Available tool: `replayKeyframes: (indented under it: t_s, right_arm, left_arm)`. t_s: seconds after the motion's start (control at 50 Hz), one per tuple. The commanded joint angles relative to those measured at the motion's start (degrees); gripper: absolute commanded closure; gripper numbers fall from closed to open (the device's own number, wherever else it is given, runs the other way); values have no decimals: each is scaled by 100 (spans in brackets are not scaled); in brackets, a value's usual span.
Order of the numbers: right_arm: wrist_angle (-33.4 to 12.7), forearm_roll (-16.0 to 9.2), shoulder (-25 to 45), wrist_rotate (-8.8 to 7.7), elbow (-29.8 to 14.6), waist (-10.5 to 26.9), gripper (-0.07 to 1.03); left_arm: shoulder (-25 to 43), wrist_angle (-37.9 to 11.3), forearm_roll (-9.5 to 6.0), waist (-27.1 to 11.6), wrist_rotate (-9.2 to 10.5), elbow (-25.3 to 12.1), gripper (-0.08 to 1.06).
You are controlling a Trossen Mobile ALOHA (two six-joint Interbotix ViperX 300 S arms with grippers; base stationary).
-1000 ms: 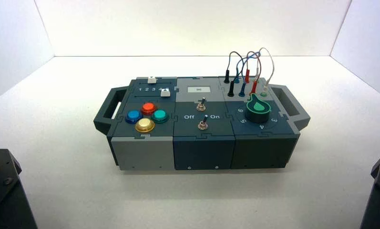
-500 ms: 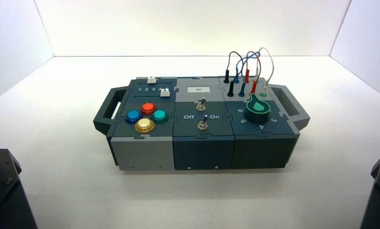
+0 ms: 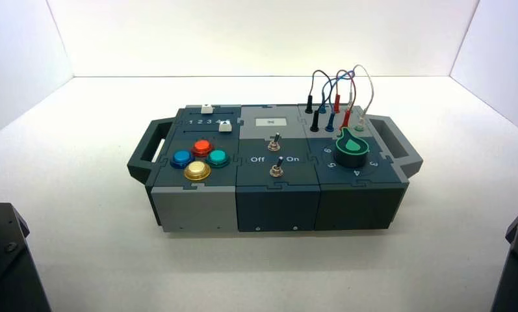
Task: Open both grippers.
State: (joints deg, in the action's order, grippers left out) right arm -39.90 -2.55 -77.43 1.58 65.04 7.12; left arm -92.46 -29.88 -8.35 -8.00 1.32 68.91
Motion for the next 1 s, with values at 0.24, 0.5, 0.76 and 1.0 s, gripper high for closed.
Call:
replayKeyframes:
  t_s: [0.24,0.5,0.76,1.0]
  right_arm:
    - [70,-35,-97,44,-149,26,-3]
    - [79,-35,-88,35,-141,26,-3]
    - [88,-35,-79,35,-132,97,-3]
    - [88,-35,-53,44,-123,105,-3]
  left_arm:
    - [316,35,9,-9,-62,-70,-5]
    - [316,35,9,9,-62,-79,-5]
    - [316,35,0,9,-53,-79,-5]
    - [316,26,-18,9,-53,-79,-5]
